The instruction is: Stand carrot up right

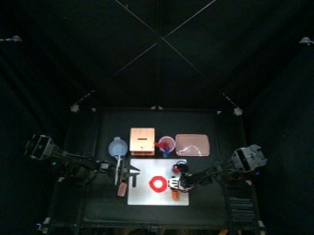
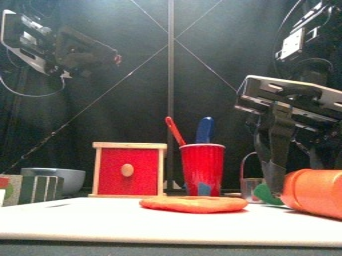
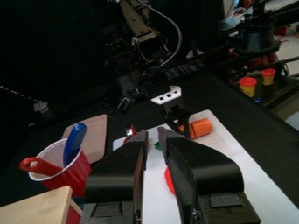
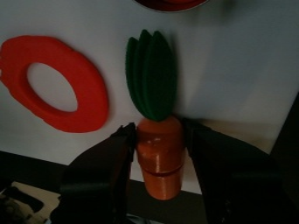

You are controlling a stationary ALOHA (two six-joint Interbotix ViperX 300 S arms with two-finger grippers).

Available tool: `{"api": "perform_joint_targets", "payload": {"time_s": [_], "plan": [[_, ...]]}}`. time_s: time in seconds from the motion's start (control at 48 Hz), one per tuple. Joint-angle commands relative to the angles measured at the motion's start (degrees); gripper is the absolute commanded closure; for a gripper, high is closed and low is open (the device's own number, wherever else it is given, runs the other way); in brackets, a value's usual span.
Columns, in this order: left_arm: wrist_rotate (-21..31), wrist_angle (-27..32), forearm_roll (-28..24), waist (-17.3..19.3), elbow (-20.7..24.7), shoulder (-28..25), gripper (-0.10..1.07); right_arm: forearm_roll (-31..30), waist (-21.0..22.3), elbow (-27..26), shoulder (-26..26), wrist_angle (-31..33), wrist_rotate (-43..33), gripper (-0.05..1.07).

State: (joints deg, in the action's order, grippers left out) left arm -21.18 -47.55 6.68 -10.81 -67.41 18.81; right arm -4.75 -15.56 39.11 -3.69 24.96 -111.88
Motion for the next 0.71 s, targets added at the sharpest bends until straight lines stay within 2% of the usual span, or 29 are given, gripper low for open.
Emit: {"api": "perform_joint_targets", "payload": {"time_s": [0.0,0.146,0.688], "plan": [[-0.1,-0.3,-0.1,0.2,0.4,0.5,0.35,-0.4,-0.3,-1.3,1.7,-0.2,0.1,0.46],[-0.1,-0.3,-0.1,0.2,0.1,0.7,0.35,-4.3,-1.1,-2.2,3.1,-0.3,0.4,0.46],[0.0,-0.3,0.1,0.2,0.3,0.8,0.35,-32.5,-2.5,-3.5,5.7,0.2,-0.3,0.46]]}}
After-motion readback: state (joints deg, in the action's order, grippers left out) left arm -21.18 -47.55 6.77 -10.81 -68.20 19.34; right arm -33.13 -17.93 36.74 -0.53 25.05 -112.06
